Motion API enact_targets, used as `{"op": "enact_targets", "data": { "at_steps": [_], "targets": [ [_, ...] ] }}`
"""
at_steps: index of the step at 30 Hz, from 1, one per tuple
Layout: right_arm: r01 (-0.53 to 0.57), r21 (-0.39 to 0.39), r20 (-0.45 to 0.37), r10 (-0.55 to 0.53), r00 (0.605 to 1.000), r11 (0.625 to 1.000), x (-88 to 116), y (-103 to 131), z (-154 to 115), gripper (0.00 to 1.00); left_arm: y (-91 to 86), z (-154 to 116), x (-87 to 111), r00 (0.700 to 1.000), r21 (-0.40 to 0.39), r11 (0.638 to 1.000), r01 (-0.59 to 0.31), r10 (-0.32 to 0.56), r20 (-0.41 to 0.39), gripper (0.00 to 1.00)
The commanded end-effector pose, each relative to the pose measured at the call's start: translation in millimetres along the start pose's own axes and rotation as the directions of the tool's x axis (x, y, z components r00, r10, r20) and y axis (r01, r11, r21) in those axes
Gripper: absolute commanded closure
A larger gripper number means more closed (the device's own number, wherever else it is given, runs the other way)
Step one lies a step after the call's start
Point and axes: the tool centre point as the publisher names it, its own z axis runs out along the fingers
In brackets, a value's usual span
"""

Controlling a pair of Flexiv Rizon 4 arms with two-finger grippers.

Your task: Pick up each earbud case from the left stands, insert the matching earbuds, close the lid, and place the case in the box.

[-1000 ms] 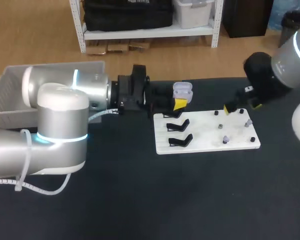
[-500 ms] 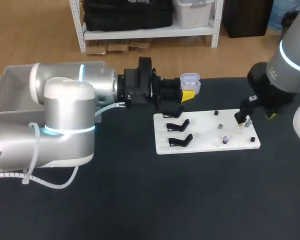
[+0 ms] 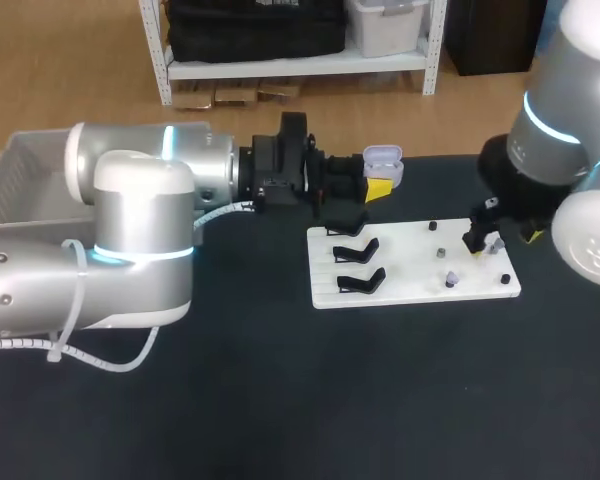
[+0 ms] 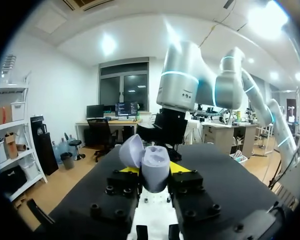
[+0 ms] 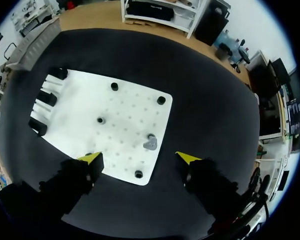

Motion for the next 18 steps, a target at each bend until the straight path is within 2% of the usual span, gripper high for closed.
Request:
{"op": "enact_targets", "data": {
  "at_steps": [1, 4, 6, 12, 18],
  "targets": [
    [0.002, -0.001, -0.034, -0.002, 0.999, 1.000, -11, -3, 11, 0.28, -0.4, 0, 1.4, 1.000, -0.004, 1.000, -0.004, 0.004, 0.007, 1.00],
    [0.002, 0.005, -0.044, -0.002, 0.999, 1.000, -11, -4, 14, 0.46, -0.4, 0, 1.4, 1.000, -0.004, 1.000, -0.004, 0.004, 0.007, 1.00],
    [0.003, 0.004, -0.046, -0.003, 0.999, 1.000, -10, -5, 16, 0.49, -0.4, 0, 1.4, 1.000, -0.004, 1.000, -0.004, 0.004, 0.007, 1.00],
    [0.006, 0.022, -0.068, -0.005, 0.998, 1.000, -10, -8, 21, 0.48, -0.4, 0, 1.4, 1.000, -0.004, 1.000, -0.004, 0.004, 0.007, 1.00],
    [-0.004, 0.030, -0.073, 0.006, 0.997, 1.000, -10, -10, 24, 0.53, -0.4, 0, 1.4, 1.000, -0.004, 1.000, -0.004, 0.004, 0.007, 1.00]
  ]
}}
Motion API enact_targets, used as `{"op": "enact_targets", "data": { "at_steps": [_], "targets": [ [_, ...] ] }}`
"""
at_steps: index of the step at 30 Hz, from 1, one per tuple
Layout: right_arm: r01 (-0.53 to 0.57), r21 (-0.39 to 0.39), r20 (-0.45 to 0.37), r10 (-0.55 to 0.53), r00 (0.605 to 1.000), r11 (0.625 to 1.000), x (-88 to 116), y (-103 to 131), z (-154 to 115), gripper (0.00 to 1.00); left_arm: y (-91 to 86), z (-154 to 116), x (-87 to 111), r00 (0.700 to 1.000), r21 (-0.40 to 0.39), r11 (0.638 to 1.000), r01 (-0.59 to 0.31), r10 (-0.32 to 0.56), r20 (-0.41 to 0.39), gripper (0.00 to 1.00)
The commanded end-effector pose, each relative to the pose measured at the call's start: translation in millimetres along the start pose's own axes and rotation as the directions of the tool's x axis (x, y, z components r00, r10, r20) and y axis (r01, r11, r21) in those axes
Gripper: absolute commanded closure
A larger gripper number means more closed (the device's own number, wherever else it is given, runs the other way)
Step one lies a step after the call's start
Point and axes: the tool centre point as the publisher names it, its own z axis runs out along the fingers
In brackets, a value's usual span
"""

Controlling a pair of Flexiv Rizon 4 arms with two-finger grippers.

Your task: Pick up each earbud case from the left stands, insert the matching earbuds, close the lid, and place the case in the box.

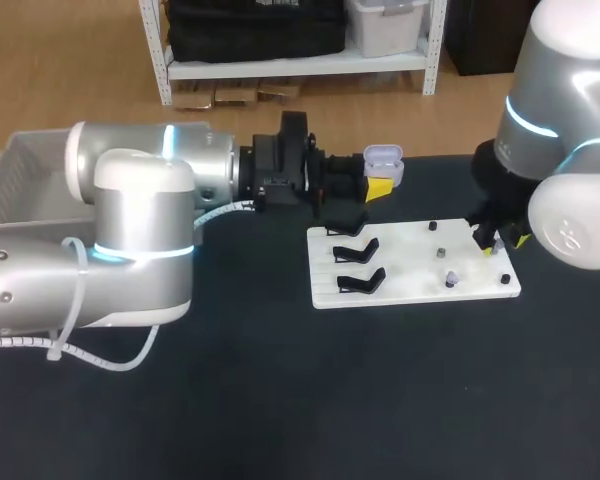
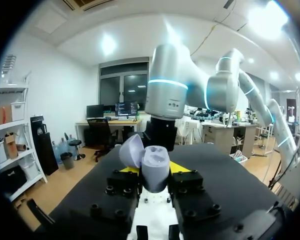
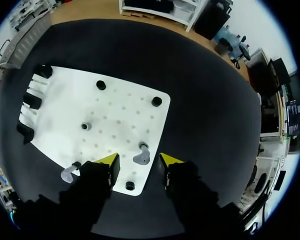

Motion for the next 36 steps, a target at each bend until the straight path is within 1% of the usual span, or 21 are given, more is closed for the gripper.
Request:
{"op": "enact_targets", "data": {
  "at_steps": [1, 3, 5, 6, 12, 14, 17, 19, 20, 23, 25, 26, 30, 32, 33, 34, 36],
  "targets": [
    [-0.002, 0.005, -0.007, 0.002, 1.000, 1.000, -2, 1, 3, 0.54, -0.6, 0, 1.7, 1.000, -0.004, 1.000, -0.005, 0.005, 0.009, 1.00],
    [-0.006, 0.006, -0.006, 0.006, 1.000, 1.000, -2, 1, 3, 0.56, -0.6, 0, 1.7, 1.000, -0.004, 1.000, -0.005, 0.005, 0.009, 1.00],
    [-0.011, 0.007, -0.007, 0.011, 1.000, 1.000, -1, 0, 3, 0.61, -0.6, 0, 1.7, 1.000, -0.004, 1.000, -0.005, 0.005, 0.009, 1.00],
    [-0.012, 0.008, -0.008, 0.012, 1.000, 1.000, -1, 0, 4, 0.62, -0.6, 0, 1.7, 1.000, -0.004, 1.000, -0.005, 0.005, 0.009, 1.00],
    [-0.022, 0.010, -0.007, 0.022, 1.000, 1.000, 0, -2, 5, 0.62, -0.6, 0, 1.7, 1.000, -0.004, 1.000, -0.005, 0.005, 0.009, 1.00],
    [-0.022, 0.011, -0.008, 0.022, 1.000, 1.000, 0, -3, 5, 0.64, -0.6, 0, 1.7, 1.000, -0.004, 1.000, -0.005, 0.005, 0.009, 1.00],
    [-0.021, 0.015, -0.011, 0.022, 1.000, 1.000, -1, -3, 6, 0.71, -0.6, 0, 1.7, 1.000, -0.004, 1.000, -0.005, 0.005, 0.009, 1.00],
    [-0.022, 0.013, -0.011, 0.023, 1.000, 1.000, -1, -3, 6, 0.73, -0.6, 0, 1.7, 1.000, -0.004, 1.000, -0.005, 0.005, 0.009, 1.00],
    [-0.023, 0.012, -0.010, 0.023, 1.000, 1.000, -1, -3, 6, 0.76, -0.6, 0, 1.7, 1.000, -0.004, 1.000, -0.005, 0.005, 0.009, 1.00],
    [-0.026, 0.011, -0.010, 0.026, 1.000, 1.000, -1, -3, 8, 0.81, -0.6, 0, 1.7, 1.000, -0.004, 1.000, -0.005, 0.005, 0.009, 1.00],
    [-0.029, 0.012, -0.010, 0.029, 1.000, 1.000, -1, -3, 8, 0.91, -0.6, 0, 1.7, 1.000, -0.004, 1.000, -0.005, 0.005, 0.009, 1.00],
    [-0.030, 0.012, -0.011, 0.030, 0.999, 0.999, -1, -3, 8, 1.00, -0.6, 0, 1.7, 1.000, -0.004, 1.000, -0.005, 0.005, 0.009, 1.00],
    [-0.028, 0.020, -0.015, 0.029, 0.999, 0.999, 0, -1, 1, 1.00, -0.6, 0, 1.7, 1.000, -0.004, 1.000, -0.005, 0.005, 0.009, 1.00],
    [-0.032, 0.033, -0.001, 0.032, 0.999, 0.999, 0, 0, -8, 1.00, -0.6, 0, 1.7, 1.000, -0.004, 1.000, -0.005, 0.005, 0.009, 1.00],
    [-0.022, 0.062, -0.004, 0.022, 1.000, 0.998, -1, 0, -13, 1.00, -0.6, 0, 1.7, 1.000, -0.004, 1.000, -0.005, 0.005, 0.009, 1.00],
    [-0.017, 0.072, -0.006, 0.018, 1.000, 0.997, -1, 1, -19, 1.00, -0.6, 0, 1.7, 1.000, -0.004, 1.000, -0.005, 0.005, 0.009, 1.00],
    [-0.024, 0.068, 0.004, 0.024, 1.000, 0.997, -1, 4, -32, 1.00, -0.6, 0, 1.7, 1.000, -0.004, 1.000, -0.005, 0.005, 0.009, 1.00]
  ]
}}
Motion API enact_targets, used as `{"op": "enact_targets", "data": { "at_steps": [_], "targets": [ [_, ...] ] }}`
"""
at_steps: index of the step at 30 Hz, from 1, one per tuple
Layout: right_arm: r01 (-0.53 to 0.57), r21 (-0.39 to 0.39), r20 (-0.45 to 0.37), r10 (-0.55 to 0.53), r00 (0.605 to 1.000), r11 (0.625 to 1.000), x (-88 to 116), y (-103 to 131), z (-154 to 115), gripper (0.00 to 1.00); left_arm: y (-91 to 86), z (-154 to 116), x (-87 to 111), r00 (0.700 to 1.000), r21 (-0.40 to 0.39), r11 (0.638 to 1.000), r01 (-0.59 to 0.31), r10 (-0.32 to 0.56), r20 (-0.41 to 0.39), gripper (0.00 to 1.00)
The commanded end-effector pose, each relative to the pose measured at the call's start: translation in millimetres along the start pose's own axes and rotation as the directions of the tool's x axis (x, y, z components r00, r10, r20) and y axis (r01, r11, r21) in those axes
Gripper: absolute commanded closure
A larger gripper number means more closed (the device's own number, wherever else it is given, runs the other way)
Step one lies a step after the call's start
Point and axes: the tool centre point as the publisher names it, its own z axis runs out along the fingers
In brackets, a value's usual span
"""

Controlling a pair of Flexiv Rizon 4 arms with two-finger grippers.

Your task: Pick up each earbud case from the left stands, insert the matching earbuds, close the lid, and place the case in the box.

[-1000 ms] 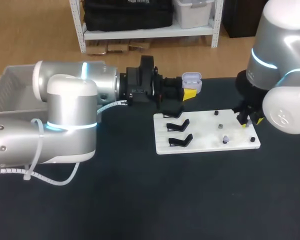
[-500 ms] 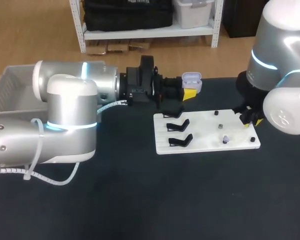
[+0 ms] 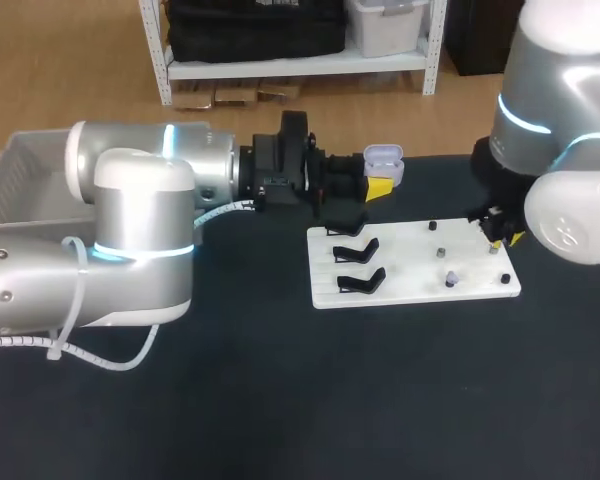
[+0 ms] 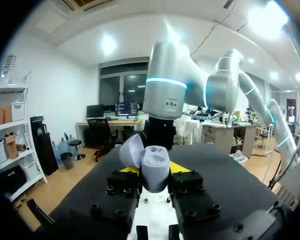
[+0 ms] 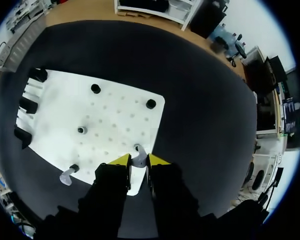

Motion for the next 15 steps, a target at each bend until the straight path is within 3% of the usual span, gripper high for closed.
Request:
{"op": "enact_targets", "data": {
  "at_steps": [1, 8, 10, 15],
  "targets": [
    [-0.013, 0.014, 0.009, 0.013, 1.000, 1.000, 5, 10, -30, 1.00, -0.7, 0, 1.9, 1.000, -0.005, 1.000, -0.005, 0.005, 0.009, 1.00],
    [-0.014, -0.010, -0.020, 0.014, 1.000, 1.000, 6, 43, -65, 1.00, -0.7, 0, 1.9, 1.000, -0.005, 1.000, -0.005, 0.005, 0.009, 1.00],
    [0.008, 0.066, -0.075, -0.003, 0.997, 0.998, 5, 53, -72, 1.00, -0.7, 0, 1.9, 1.000, -0.005, 1.000, -0.005, 0.005, 0.009, 1.00],
    [-0.026, 0.068, -0.075, 0.031, 0.997, 0.997, 4, 72, -92, 1.00, -0.7, 0, 1.9, 1.000, -0.005, 1.000, -0.005, 0.005, 0.009, 1.00]
  ]
}}
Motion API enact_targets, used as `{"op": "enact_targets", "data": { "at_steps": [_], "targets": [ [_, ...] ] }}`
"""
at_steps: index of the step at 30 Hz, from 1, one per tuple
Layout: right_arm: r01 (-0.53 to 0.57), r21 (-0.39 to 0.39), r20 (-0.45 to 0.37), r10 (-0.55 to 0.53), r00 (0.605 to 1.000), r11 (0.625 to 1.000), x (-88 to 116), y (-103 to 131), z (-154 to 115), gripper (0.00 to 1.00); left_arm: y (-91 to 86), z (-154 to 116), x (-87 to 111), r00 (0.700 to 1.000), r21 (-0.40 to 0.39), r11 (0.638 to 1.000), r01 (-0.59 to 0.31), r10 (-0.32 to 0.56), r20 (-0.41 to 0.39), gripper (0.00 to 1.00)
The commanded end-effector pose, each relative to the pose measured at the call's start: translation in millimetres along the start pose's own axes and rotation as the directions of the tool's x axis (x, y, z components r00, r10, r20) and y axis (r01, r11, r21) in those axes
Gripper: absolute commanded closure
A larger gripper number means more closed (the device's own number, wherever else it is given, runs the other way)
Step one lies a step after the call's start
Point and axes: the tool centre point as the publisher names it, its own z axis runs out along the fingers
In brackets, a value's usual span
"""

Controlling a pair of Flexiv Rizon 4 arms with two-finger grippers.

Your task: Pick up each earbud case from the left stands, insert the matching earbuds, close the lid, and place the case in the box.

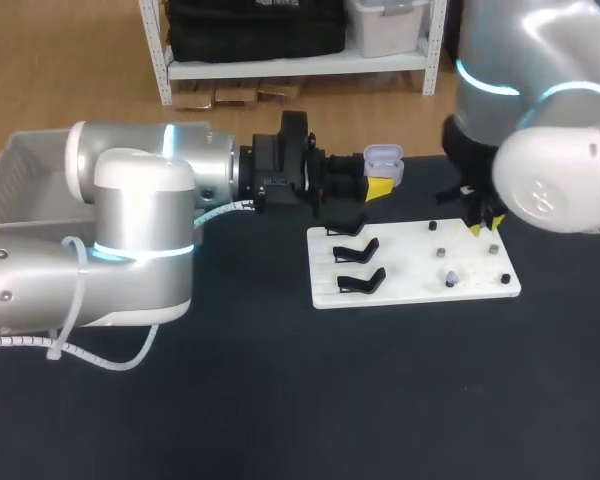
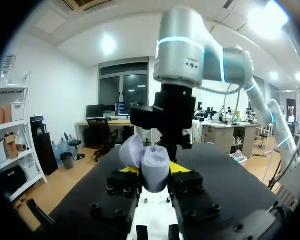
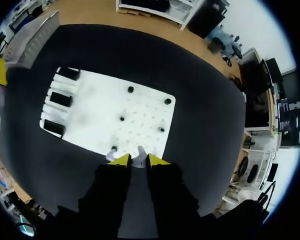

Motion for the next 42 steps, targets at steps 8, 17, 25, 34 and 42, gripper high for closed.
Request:
{"op": "enact_targets", "data": {
  "at_steps": [8, 17, 25, 34, 42],
  "targets": [
    [-0.085, 0.037, 0.006, 0.085, 0.996, 0.996, -2, 30, -63, 1.00, -0.7, 0, 1.9, 1.000, -0.005, 1.000, -0.005, 0.005, 0.009, 1.00],
    [-0.082, 0.061, -0.004, 0.082, 0.997, 0.995, 2, 37, -83, 1.00, -0.7, 0, 1.9, 1.000, -0.005, 1.000, -0.005, 0.005, 0.009, 1.00],
    [-0.082, 0.061, -0.004, 0.082, 0.997, 0.995, 2, 37, -83, 1.00, -0.7, 0, 1.9, 1.000, -0.005, 1.000, -0.005, 0.005, 0.009, 1.00],
    [-0.459, 0.123, -0.036, 0.466, 0.884, 0.880, -19, 45, -114, 1.00, -0.7, 0, 1.9, 1.000, -0.005, 1.000, -0.005, 0.005, 0.009, 1.00],
    [-0.710, 0.099, -0.006, 0.714, 0.700, 0.697, -10, 63, -133, 1.00, -0.7, 0, 1.9, 1.000, -0.005, 1.000, -0.005, 0.005, 0.009, 1.00]
  ]
}}
